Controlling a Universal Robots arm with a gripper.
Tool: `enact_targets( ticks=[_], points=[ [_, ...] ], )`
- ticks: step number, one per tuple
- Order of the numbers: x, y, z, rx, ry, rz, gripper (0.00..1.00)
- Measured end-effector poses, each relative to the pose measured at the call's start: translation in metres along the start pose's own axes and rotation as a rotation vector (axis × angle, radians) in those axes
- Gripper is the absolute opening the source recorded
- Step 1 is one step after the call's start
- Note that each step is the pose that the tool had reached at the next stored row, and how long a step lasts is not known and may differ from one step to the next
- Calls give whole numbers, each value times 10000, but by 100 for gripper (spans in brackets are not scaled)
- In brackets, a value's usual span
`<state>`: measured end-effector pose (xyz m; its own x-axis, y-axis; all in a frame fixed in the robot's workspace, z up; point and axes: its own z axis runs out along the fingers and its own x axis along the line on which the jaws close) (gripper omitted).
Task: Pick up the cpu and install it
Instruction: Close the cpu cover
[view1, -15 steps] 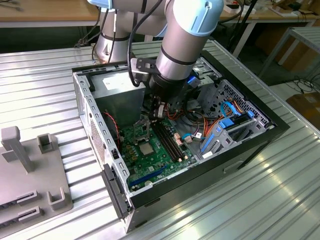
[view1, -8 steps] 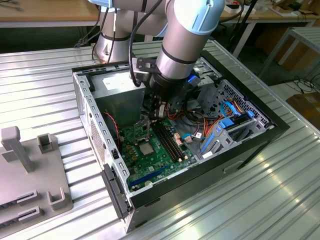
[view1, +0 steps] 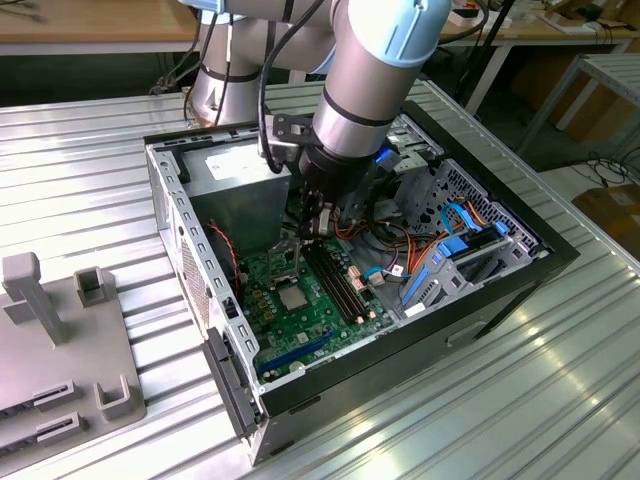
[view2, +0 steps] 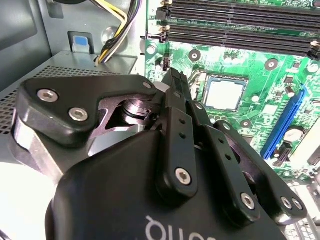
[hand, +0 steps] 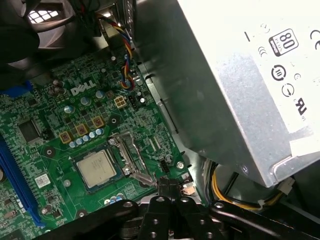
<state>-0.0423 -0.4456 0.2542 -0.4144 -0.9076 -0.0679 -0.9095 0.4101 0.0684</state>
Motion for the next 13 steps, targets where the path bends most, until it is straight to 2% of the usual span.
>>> enact_targets(
  ticks=[7, 13],
  points=[
    [11, 2, -10, -14, 12, -195, 11],
    [11, 2, -14, -15, 12, -209, 11]
  ],
)
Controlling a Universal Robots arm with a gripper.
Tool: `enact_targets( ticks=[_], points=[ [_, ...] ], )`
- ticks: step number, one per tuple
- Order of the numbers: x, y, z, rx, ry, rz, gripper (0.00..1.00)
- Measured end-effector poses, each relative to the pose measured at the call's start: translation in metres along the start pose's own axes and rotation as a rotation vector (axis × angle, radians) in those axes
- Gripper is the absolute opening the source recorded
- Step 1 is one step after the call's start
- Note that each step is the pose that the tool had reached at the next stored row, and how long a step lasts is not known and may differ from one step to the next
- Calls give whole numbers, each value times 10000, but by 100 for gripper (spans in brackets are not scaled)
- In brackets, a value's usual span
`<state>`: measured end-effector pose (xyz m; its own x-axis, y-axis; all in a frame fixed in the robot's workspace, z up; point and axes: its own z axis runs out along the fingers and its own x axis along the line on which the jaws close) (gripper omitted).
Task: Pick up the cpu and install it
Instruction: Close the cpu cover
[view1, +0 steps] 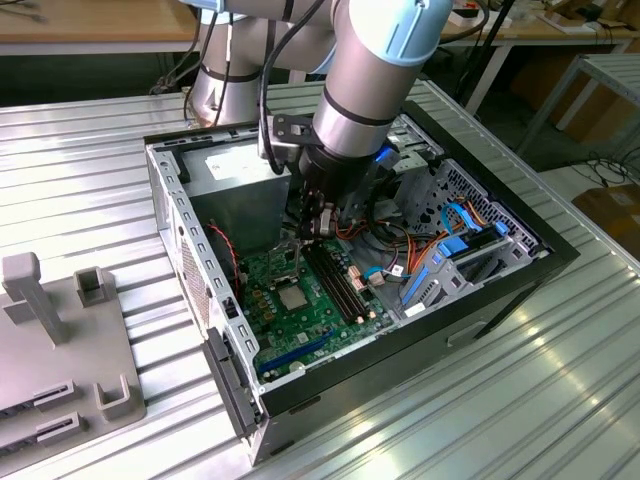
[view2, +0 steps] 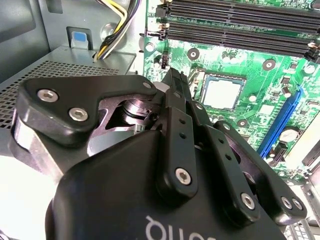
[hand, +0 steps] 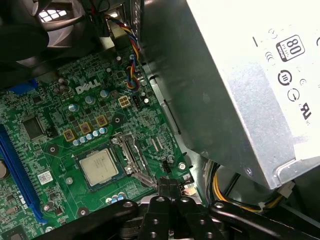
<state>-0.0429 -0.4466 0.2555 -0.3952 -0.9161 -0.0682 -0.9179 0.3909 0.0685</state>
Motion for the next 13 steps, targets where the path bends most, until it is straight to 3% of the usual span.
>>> enact_targets(
  ticks=[13],
  points=[
    [-1, 1, -23, 0, 0, 0, 11]
  ],
)
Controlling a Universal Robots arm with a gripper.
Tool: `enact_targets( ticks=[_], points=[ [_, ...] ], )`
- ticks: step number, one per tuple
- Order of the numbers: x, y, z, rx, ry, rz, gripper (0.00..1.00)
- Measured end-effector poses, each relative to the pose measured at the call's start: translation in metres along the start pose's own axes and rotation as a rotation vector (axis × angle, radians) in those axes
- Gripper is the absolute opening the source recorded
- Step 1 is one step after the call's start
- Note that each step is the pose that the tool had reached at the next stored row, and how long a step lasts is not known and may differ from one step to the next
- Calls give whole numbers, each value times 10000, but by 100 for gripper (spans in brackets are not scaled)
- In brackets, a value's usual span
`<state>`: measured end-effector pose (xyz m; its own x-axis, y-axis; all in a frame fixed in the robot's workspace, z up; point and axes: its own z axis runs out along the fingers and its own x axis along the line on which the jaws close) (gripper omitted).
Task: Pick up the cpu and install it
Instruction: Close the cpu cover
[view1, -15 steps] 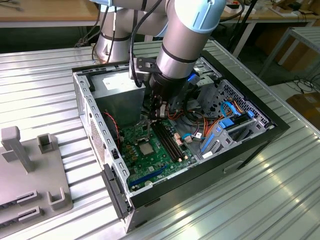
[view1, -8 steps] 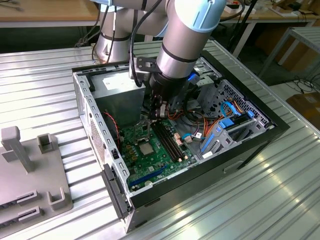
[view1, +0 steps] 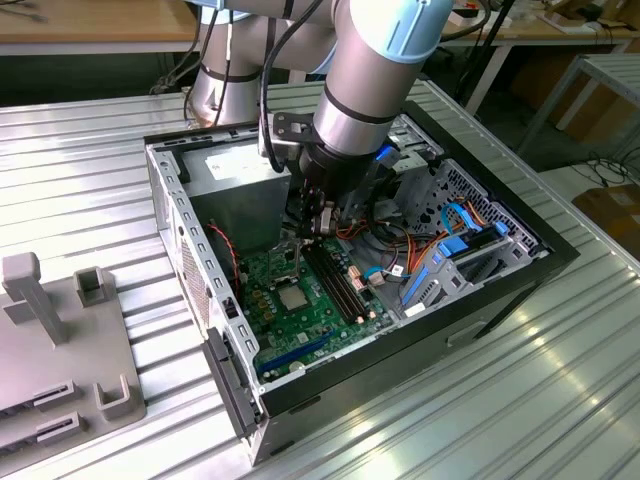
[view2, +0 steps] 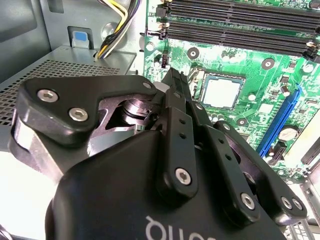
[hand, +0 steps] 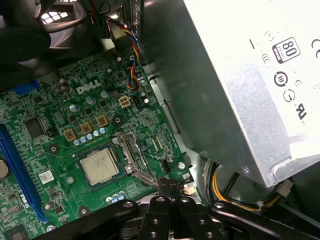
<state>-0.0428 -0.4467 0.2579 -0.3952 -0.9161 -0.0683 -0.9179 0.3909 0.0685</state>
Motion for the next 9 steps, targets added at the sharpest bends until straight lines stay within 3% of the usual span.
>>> enact_targets(
  ticks=[3, 9],
  points=[
    [0, 0, -1, -7, -13, -1, 11],
    [-1, 0, 1, -40, -95, -3, 11]
  ],
)
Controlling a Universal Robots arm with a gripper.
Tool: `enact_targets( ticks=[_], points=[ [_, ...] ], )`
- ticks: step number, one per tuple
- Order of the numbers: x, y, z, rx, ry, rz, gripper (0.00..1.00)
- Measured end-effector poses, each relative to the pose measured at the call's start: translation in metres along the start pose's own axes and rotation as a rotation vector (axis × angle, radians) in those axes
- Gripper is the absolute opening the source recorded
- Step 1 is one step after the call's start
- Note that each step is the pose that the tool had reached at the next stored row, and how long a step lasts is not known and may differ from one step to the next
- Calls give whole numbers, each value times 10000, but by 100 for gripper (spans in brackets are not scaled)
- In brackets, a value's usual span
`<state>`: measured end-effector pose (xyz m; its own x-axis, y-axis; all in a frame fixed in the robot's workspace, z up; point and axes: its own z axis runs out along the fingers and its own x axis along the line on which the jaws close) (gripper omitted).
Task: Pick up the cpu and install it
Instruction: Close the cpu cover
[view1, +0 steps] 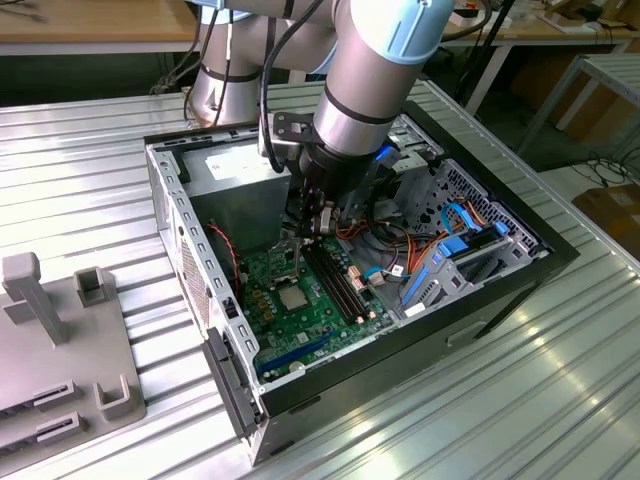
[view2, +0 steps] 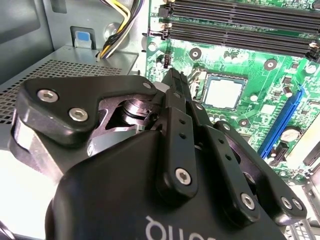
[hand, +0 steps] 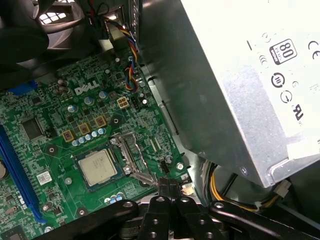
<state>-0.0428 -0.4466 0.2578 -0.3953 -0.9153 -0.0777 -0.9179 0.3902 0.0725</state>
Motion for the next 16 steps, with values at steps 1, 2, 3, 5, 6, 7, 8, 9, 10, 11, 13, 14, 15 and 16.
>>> enact_targets(
  ticks=[1, 2, 3, 5, 6, 7, 8, 9, 10, 11, 13, 14, 15, 16],
  points=[
    [2, -1, -1, -1, -1, -1, 11],
    [6, -1, -1, -2, -1, -2, 11],
    [9, -2, -2, -2, 0, -2, 11],
    [16, -3, -2, -2, -1, -4, 11],
    [19, -4, -3, -2, -1, -4, 11],
    [22, -4, -5, -2, 1, -4, 11],
    [23, -4, -8, -2, 1, -4, 11],
    [25, -4, -10, -2, -1, -4, 11],
    [28, -2, -29, -2, -3, -5, 11],
    [32, -3, -38, -2, 0, -5, 11],
    [40, -4, -41, -2, 0, -5, 11],
    [43, -5, -42, -2, -1, -6, 11],
    [47, -6, -42, -2, -1, -6, 11],
    [50, -6, -43, -2, -1, -6, 11]
  ],
)
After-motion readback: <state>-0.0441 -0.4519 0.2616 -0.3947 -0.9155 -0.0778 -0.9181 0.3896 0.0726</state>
